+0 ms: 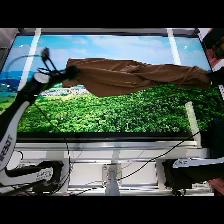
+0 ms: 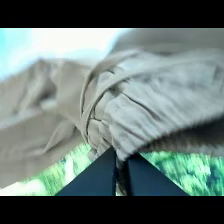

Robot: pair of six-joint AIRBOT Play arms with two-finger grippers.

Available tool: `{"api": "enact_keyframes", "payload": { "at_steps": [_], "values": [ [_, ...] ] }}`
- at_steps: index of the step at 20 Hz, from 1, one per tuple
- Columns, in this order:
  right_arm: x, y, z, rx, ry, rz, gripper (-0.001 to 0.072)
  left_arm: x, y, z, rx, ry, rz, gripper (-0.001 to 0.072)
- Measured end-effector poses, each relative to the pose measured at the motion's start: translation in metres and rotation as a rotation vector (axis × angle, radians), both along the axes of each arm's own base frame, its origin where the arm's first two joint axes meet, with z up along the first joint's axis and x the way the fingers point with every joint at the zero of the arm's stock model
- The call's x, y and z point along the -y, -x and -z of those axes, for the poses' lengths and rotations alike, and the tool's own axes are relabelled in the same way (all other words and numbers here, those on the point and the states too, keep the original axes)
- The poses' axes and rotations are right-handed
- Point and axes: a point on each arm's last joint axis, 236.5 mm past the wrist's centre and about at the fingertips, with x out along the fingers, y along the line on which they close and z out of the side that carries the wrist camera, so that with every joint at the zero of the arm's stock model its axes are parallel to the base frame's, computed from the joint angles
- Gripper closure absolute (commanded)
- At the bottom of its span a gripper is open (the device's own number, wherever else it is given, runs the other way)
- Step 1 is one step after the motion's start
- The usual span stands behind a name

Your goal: Fold the clothes and pants, and hang the long-sleeved shirts on hangers.

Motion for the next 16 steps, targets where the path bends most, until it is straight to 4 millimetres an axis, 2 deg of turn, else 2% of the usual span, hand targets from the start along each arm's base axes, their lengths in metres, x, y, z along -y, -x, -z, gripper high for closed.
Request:
{"api": "enact_keyframes", "payload": {
  "at_steps": [2, 4, 7, 10, 12, 16],
  "values": [
    [0.009, -0.008, -0.038, 0.064, 0.022, 0.065, 0.0679, -0.036, 0.002, -0.043, 0.094, -0.067, -0.039, 0.0682],
    [0.016, -0.013, -0.066, 0.108, 0.028, 0.120, 0.0679, -0.062, 0.009, -0.079, 0.166, -0.128, -0.072, 0.0682],
    [0.022, -0.015, -0.082, 0.123, 0.019, 0.180, 0.0679, -0.083, 0.023, -0.107, 0.216, -0.214, -0.082, 0.0682],
    [0.029, -0.013, -0.075, 0.075, 0.060, 0.217, 0.0679, -0.087, 0.036, -0.099, 0.170, -0.283, -0.040, 0.0683],
    [0.037, -0.011, -0.061, 0.018, 0.103, 0.245, 0.0679, -0.087, 0.044, -0.079, 0.094, -0.318, -0.002, 0.0682],
    [0.040, -0.020, -0.007, -0.110, 0.126, 0.260, 0.0679, -0.093, 0.050, -0.025, -0.073, -0.359, 0.041, 0.0682]
  ]
}}
